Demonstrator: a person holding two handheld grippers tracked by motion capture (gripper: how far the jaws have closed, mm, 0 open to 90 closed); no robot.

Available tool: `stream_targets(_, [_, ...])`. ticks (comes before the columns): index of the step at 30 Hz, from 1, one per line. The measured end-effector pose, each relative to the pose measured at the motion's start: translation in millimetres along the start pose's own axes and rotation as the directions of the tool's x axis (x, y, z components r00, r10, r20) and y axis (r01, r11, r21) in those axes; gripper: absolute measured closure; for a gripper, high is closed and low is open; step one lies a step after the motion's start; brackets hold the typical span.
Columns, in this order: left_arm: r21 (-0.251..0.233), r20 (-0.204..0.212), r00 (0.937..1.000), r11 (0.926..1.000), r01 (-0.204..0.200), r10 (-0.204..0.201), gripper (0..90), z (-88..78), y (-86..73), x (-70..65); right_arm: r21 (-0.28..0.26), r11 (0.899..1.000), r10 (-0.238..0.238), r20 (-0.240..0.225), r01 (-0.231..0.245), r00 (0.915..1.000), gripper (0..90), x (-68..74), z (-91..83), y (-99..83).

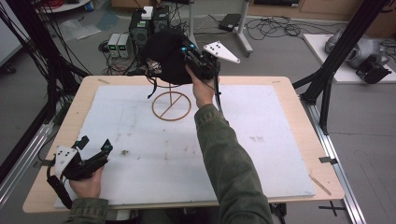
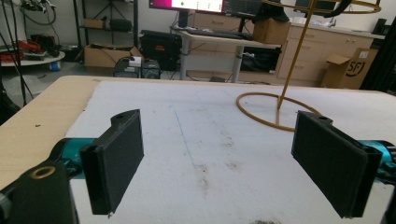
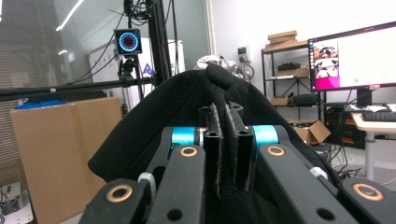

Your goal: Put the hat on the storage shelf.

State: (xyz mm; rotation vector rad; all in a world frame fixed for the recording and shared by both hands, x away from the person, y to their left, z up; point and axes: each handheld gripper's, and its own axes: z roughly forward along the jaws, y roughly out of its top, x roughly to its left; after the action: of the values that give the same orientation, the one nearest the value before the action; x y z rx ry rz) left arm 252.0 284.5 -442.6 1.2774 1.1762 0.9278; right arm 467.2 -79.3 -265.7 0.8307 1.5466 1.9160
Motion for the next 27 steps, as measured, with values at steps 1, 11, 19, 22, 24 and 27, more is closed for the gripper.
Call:
stream_targets(1, [0.000,0.002,1.0000,1.0000,-0.001,0.001,17.0,0.4,0.0,0.0,0.007,1.000,-0.001,-0.005,0.001,1.0000,87.0,0.8,1.8,-1.1])
stream_targets(11, [-0.006,0.002,1.0000,1.0000,0.004,-0.004,17.0,0.0,0.3,0.2,0.050,0.999,-0.008,-0.020,0.009,0.9998,87.1,7.8,14.3,-15.0])
stream_targets(19, [-0.007,0.005,1.0000,1.0000,0.005,-0.005,17.1,0.8,0.1,0.5,0.088,0.996,-0.014,-0.006,0.015,0.9999,87.0,7.9,19.2,-21.1])
stream_targets(22, [-0.003,0.008,0.9999,1.0000,0.007,-0.007,17.1,1.4,-0.1,1.5,0.106,0.994,-0.027,-0.002,0.027,0.9996,86.8,7.8,19.3,-21.1])
stream_targets(24, [-0.005,0.007,1.0000,1.0000,0.007,-0.007,17.1,1.2,0.0,1.5,0.119,0.992,-0.033,-0.006,0.033,0.9995,86.4,8.2,19.0,-20.9])
stream_targets(27, [-0.004,0.008,0.9999,1.0000,0.008,-0.008,17.0,1.6,-0.2,1.4,0.127,0.991,-0.030,-0.017,0.032,0.9994,84.9,8.3,19.4,-21.0])
